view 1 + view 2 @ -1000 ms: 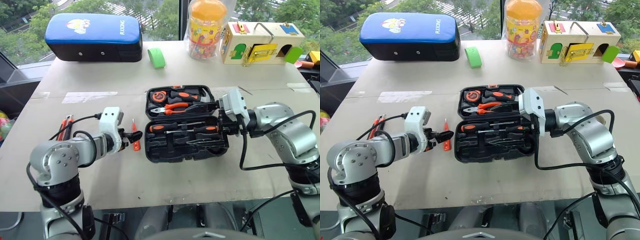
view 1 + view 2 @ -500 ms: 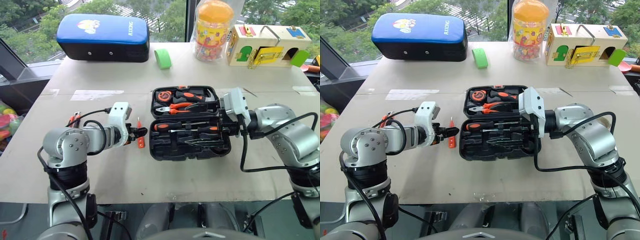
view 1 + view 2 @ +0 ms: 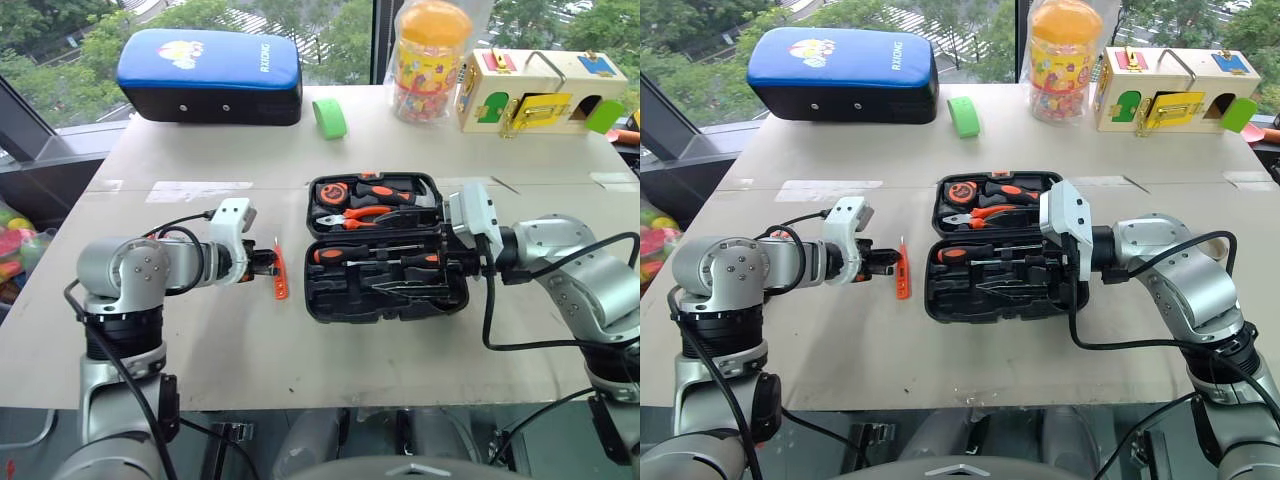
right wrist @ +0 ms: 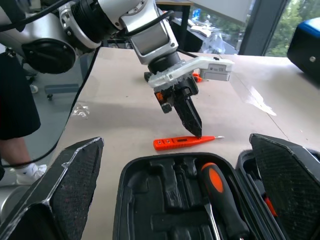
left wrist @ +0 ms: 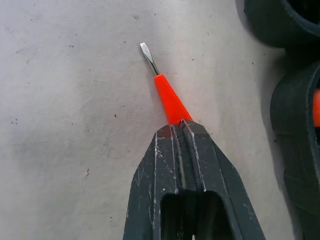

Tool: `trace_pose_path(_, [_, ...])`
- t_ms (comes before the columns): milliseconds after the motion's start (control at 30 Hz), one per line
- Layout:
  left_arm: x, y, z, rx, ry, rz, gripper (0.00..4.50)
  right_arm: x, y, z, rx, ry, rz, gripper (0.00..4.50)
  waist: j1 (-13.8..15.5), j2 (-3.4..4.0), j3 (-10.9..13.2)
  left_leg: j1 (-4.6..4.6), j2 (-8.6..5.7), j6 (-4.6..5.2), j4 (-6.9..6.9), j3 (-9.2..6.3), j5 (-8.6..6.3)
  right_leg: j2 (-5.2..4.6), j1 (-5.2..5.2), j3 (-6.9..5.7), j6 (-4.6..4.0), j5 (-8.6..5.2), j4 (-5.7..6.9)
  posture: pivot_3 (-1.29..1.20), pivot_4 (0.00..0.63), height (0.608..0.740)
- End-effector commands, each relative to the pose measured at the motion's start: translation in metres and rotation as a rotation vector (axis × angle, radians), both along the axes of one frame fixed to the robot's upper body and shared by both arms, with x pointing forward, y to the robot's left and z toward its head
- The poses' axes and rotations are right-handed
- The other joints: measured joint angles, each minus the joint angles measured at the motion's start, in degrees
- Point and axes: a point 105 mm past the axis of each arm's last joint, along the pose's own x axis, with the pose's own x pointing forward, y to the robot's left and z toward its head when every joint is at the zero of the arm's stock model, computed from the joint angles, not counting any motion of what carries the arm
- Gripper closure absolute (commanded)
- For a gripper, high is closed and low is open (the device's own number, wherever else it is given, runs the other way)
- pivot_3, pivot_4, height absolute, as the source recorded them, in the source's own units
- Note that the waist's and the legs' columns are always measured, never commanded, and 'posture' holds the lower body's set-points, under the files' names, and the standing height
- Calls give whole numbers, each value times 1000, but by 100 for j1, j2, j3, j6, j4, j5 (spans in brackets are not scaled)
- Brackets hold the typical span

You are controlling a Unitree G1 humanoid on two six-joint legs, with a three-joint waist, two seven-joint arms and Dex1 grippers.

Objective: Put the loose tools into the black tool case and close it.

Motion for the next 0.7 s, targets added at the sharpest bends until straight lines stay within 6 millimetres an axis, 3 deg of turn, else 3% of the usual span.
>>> trace_pose_path(33, [-3,4,2,-5,19,-5,4471,-5,-1,11,19,-48,6,0,-13,0,0,0,1,0,-1,0,0,1,-1,0,0,0,0,0,150,735])
trace_pose_path(167, [0,2,13,-23,-25,-13,4471,-5,-1,9,18,-46,3,0,-20,-2,1,-6,3,0,-4,0,0,2,-8,0,0,0,-2,0,150,735])
trace_pose_path(200, [1,1,16,-25,-38,-16,3819,-5,-1,9,18,-45,3,0,-18,-4,2,-8,3,0,-4,0,0,2,-8,0,0,0,-3,0,150,735])
trace_pose_path(267, [1,-1,21,-23,-58,-19,3163,-5,0,8,18,-42,4,0,-16,-9,5,-10,3,0,-3,0,0,2,-9,-1,0,0,-4,0,150,735])
trace_pose_path(433, [2,-4,28,-55,-82,-10,858,-6,2,5,23,-37,7,0,-17,-15,9,-11,3,0,-2,0,0,2,-10,-1,0,0,-2,0,150,735])
trace_pose_path(600, [0,-6,29,-67,-59,-13,858,-5,4,3,31,-33,6,0,-20,-18,11,-11,3,0,-2,0,0,1,-11,0,0,0,-2,0,150,735])
trace_pose_path(700, [-4,-15,19,-71,-4,-39,858,-5,6,3,38,-34,2,0,-22,-18,11,-11,3,0,0,0,0,2,-11,1,0,0,-1,0,150,735])
